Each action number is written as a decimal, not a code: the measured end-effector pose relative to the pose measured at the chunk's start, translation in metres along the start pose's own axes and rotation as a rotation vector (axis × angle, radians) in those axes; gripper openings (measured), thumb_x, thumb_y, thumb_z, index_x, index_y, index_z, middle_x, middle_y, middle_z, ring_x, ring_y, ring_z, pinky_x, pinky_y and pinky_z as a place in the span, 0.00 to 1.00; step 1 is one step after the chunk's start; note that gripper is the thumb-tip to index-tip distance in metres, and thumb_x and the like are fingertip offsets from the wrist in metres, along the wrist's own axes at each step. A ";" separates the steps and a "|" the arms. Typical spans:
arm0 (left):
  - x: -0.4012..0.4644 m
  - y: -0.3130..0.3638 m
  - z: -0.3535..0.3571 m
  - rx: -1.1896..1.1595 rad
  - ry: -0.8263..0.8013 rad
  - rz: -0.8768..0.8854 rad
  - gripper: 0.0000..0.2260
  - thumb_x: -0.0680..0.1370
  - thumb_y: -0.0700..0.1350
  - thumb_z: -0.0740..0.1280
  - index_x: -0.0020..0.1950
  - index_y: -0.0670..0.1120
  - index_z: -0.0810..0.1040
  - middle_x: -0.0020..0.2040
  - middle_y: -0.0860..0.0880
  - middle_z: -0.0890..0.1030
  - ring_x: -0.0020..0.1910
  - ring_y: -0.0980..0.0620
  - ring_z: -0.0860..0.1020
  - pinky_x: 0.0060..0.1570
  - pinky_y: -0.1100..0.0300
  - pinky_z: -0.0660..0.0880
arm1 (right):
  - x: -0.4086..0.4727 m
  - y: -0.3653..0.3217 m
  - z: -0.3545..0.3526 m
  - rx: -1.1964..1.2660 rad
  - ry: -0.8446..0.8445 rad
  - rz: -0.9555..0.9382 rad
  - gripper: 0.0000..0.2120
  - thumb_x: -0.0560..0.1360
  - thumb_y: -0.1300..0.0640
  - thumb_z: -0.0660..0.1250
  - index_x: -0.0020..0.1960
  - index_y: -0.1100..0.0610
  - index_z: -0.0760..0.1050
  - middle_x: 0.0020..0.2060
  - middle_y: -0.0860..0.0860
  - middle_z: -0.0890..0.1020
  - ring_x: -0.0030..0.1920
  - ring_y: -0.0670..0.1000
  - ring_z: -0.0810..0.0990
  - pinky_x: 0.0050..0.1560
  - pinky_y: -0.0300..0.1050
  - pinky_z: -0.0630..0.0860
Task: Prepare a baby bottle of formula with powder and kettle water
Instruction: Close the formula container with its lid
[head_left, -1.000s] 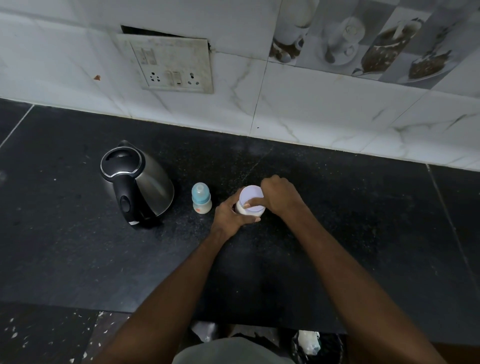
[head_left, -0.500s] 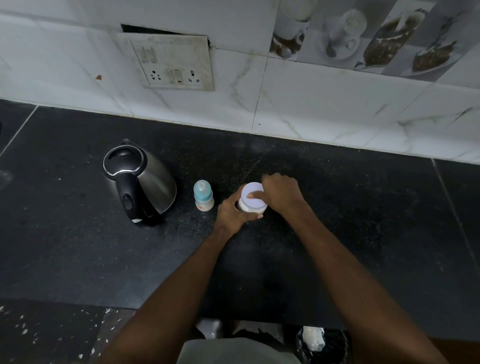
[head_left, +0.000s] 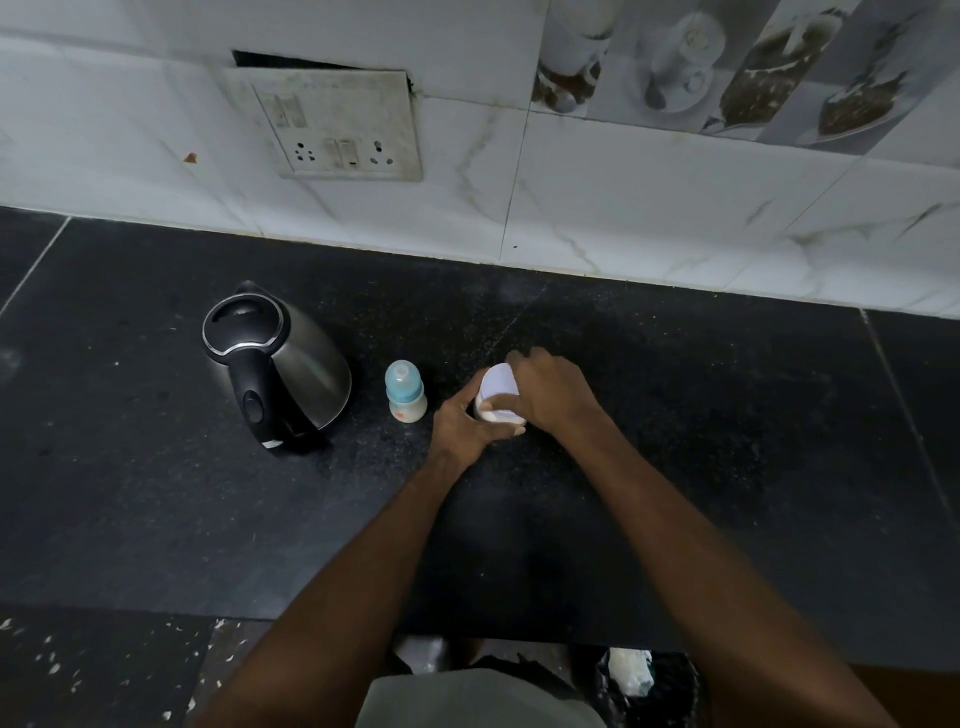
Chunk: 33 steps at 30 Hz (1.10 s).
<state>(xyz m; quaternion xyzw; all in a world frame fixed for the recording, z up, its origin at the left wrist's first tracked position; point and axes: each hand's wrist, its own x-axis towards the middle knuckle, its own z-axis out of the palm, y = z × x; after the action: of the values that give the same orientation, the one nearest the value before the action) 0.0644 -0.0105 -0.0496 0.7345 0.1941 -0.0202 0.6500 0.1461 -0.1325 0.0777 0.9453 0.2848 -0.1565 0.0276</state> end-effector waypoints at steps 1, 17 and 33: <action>0.000 0.001 0.001 0.008 -0.002 0.007 0.43 0.61 0.46 0.87 0.75 0.51 0.77 0.65 0.53 0.85 0.65 0.54 0.82 0.68 0.47 0.78 | -0.001 -0.001 -0.001 -0.017 0.016 0.038 0.34 0.78 0.32 0.65 0.67 0.61 0.74 0.59 0.61 0.81 0.56 0.61 0.82 0.52 0.53 0.77; -0.002 0.004 0.000 -0.005 -0.018 0.019 0.43 0.59 0.52 0.85 0.74 0.50 0.78 0.62 0.52 0.86 0.63 0.54 0.83 0.66 0.46 0.79 | 0.008 -0.005 -0.007 0.104 -0.060 0.000 0.33 0.74 0.40 0.75 0.71 0.58 0.76 0.63 0.60 0.80 0.61 0.60 0.81 0.59 0.51 0.76; -0.006 0.004 0.000 0.048 -0.009 0.056 0.49 0.59 0.56 0.85 0.78 0.50 0.73 0.67 0.54 0.82 0.68 0.57 0.79 0.71 0.51 0.76 | 0.004 0.000 -0.009 0.004 -0.144 -0.169 0.33 0.75 0.45 0.72 0.76 0.57 0.69 0.62 0.63 0.76 0.57 0.62 0.80 0.49 0.49 0.74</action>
<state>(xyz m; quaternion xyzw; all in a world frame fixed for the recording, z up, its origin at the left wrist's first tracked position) 0.0600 -0.0126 -0.0441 0.7550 0.1700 -0.0098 0.6332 0.1522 -0.1292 0.0853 0.9042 0.3606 -0.2264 0.0330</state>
